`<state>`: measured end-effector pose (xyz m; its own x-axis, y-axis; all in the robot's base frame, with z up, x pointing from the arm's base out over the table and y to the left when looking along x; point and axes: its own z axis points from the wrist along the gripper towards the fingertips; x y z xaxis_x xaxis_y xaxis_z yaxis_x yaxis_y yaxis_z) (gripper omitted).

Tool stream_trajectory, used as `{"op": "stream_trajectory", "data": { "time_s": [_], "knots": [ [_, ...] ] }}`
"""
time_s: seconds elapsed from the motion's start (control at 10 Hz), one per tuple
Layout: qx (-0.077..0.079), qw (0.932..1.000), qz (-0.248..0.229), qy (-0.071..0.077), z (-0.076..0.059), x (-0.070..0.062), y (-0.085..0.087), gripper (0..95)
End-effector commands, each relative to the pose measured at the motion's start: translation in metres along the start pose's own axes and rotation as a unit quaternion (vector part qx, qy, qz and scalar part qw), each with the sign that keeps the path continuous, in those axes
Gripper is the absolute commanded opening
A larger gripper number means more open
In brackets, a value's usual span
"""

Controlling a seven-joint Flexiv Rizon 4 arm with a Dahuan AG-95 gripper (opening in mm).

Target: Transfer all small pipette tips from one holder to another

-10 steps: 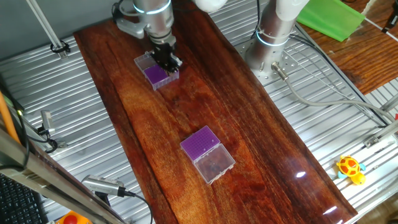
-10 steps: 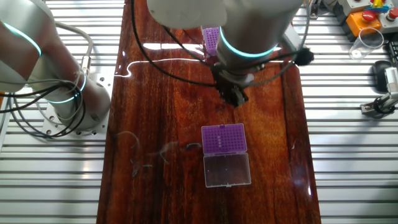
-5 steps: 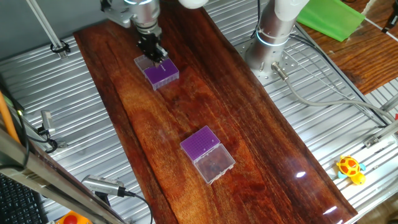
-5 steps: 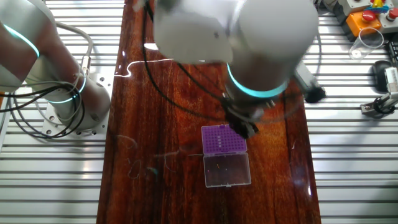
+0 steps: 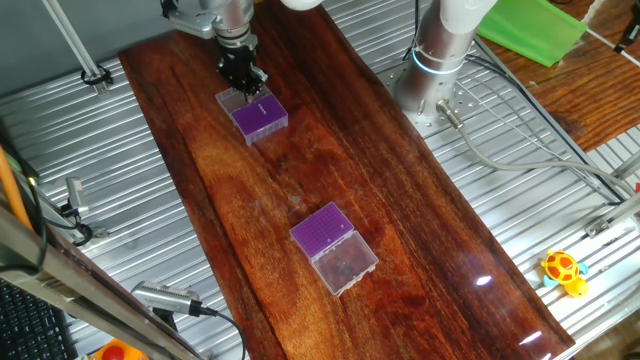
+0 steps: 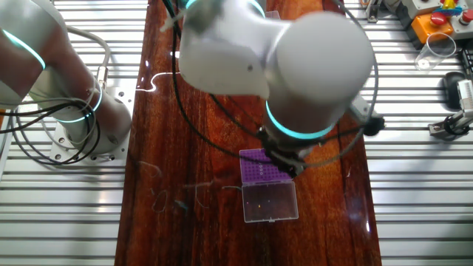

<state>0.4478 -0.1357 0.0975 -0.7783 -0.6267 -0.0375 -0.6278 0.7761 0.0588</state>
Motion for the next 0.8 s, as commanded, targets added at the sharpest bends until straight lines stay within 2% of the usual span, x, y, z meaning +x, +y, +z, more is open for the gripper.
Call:
{"op": "stream_trajectory", "data": {
  "time_s": [0.1, 0.8],
  "knots": [
    [0.002, 1.0, -0.003, -0.002, 0.0038, 0.0044, -0.0012, 0.0],
    [0.005, 1.0, -0.004, -0.005, 0.01, 0.0062, 0.0, 0.0]
  ]
}}
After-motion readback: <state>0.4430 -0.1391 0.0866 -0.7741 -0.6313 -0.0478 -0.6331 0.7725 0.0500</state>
